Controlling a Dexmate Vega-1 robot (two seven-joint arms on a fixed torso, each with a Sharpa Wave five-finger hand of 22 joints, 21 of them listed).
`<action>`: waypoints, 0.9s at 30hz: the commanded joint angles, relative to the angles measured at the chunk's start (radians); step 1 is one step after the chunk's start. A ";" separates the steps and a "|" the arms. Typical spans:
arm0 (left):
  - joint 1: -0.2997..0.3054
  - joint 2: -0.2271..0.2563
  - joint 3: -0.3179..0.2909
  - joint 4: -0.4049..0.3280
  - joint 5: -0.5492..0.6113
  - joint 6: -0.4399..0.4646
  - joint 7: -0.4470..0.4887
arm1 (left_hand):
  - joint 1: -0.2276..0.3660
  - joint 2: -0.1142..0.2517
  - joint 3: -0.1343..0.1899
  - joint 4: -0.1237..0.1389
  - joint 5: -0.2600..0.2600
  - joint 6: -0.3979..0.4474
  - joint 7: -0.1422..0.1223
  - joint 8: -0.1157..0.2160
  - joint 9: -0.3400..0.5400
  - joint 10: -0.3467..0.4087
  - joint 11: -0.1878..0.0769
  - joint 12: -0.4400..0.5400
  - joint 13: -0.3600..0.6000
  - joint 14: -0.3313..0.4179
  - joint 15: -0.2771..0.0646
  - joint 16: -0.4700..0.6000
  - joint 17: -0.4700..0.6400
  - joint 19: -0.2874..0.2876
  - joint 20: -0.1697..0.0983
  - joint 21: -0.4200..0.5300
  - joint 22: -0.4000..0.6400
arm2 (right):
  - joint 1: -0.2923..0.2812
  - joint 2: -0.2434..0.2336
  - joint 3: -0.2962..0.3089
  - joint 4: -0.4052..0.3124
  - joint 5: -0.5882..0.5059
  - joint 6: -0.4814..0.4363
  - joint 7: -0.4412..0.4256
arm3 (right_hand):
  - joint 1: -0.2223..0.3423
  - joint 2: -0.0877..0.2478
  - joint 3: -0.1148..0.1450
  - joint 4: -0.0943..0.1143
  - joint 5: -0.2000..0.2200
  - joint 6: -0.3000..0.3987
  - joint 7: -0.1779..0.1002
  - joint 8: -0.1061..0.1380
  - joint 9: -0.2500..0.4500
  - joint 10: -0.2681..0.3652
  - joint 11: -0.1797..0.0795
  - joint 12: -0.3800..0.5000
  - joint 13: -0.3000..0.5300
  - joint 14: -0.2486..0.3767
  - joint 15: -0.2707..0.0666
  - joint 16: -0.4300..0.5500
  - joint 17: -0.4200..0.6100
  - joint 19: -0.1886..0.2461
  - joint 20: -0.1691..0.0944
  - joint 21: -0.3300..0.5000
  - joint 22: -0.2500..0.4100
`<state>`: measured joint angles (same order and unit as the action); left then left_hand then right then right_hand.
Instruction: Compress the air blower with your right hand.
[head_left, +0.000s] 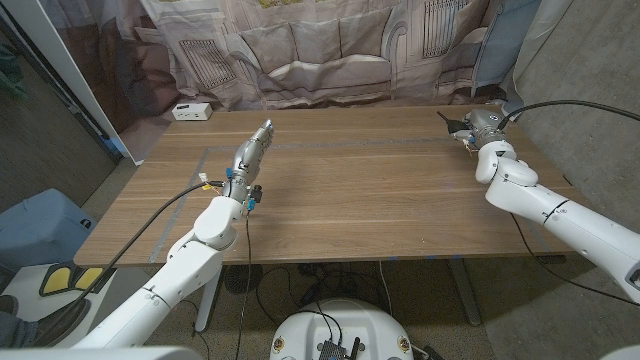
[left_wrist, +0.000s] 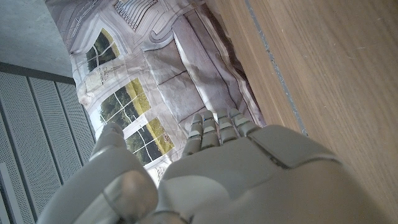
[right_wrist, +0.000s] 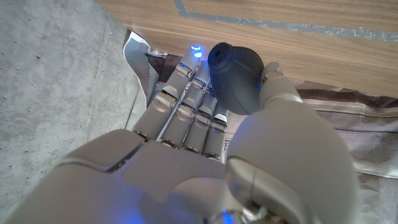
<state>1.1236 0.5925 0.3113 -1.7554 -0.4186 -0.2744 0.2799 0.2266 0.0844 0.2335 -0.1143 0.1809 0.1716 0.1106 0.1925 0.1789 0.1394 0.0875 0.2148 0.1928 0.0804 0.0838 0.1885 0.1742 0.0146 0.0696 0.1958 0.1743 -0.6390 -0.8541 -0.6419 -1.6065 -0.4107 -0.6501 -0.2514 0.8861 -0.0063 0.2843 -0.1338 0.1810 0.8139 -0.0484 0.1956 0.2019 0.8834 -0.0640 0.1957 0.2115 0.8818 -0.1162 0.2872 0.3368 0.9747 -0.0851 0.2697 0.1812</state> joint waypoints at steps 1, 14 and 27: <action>0.003 -0.008 0.003 -0.001 0.004 0.007 0.012 | 0.000 0.008 0.007 0.000 0.000 0.006 0.001 -0.002 0.003 0.006 -0.003 -0.003 0.005 0.007 0.007 -0.001 0.005 0.001 0.004 0.003 0.005 | 0.036 0.016 -0.028 0.053 0.016 0.004 0.029 | 0.000 0.006 -0.001 -0.004 0.005 -0.006 -0.001 -0.003 0.003 -0.005 -0.001 -0.001 0.005 -0.009 -0.028 -0.001 0.005 -0.006 -0.003 -0.002 0.004; 0.000 -0.012 0.008 0.002 0.006 0.011 0.016 | -0.001 0.008 0.007 0.000 0.000 0.004 0.001 -0.003 0.003 0.003 -0.001 -0.004 0.005 0.008 0.007 -0.001 0.005 0.001 0.004 0.003 0.005 | 0.072 0.035 -0.060 0.113 0.025 0.003 0.053 | -0.004 0.005 -0.005 -0.004 0.006 -0.016 -0.004 -0.002 0.003 -0.016 -0.006 -0.001 0.005 -0.023 -0.022 -0.009 0.004 -0.018 0.002 -0.008 0.004; 0.000 -0.011 0.010 -0.003 0.008 0.020 0.018 | -0.001 0.008 0.009 -0.001 0.000 0.006 0.002 -0.003 0.003 0.004 0.000 -0.003 0.005 0.007 0.007 -0.001 0.005 0.001 0.004 0.002 0.005 | 0.093 0.030 -0.083 0.147 0.027 0.011 0.077 | -0.008 0.006 -0.007 -0.002 0.006 -0.026 -0.003 -0.004 0.003 -0.024 -0.007 -0.001 0.005 -0.027 -0.022 -0.012 0.003 -0.021 0.004 -0.010 0.003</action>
<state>1.1241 0.5804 0.3199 -1.7550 -0.4127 -0.2640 0.2939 0.2266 0.0844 0.2335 -0.1143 0.1809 0.1715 0.1107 0.1925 0.1789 0.1394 0.0876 0.2148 0.1928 0.0859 0.0892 0.1885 0.1742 0.0146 0.0696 0.1959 0.1743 -0.5669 -0.8250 -0.7032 -1.4960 -0.3875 -0.6438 -0.1940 0.8828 -0.0032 0.2802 -0.1379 0.1810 0.7944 -0.0536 0.1918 0.2018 0.8623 -0.0716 0.1958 0.2115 0.8585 -0.1074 0.2805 0.3386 0.9609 -0.0821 0.2658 0.1814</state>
